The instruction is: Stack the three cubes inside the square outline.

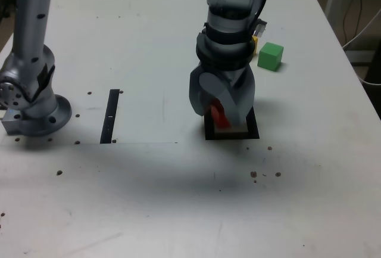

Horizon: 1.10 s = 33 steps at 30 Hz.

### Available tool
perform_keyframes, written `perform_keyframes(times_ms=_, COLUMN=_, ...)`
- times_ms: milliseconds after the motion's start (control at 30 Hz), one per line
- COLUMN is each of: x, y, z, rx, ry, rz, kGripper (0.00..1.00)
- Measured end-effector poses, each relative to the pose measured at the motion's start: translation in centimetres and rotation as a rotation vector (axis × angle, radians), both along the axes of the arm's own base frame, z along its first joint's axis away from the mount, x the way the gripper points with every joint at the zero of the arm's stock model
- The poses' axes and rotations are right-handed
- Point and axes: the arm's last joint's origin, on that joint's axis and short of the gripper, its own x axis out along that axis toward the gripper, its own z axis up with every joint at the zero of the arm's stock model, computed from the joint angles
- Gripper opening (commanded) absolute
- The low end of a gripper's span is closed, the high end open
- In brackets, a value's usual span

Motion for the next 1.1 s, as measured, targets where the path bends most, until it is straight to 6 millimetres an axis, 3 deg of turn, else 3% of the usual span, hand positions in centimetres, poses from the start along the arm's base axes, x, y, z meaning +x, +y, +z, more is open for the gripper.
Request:
perform_keyframes(times_ms=267, x=0.0, y=0.0, z=0.0, rx=0.002, ry=0.001, rz=0.000, kGripper=0.68)
perform_keyframes(times_ms=567, x=0.0, y=0.0, z=-0.1, rx=0.005, ry=0.005, rz=0.000, kGripper=0.70)
perform_keyframes(times_ms=867, x=-0.3, y=0.2, z=0.2, rx=0.026, ry=0.009, rz=0.010, kGripper=0.99)
perform_keyframes(times_ms=1100, x=-1.2, y=0.3, z=2.0, rx=0.032, ry=-0.036, rz=0.015, kGripper=0.99)
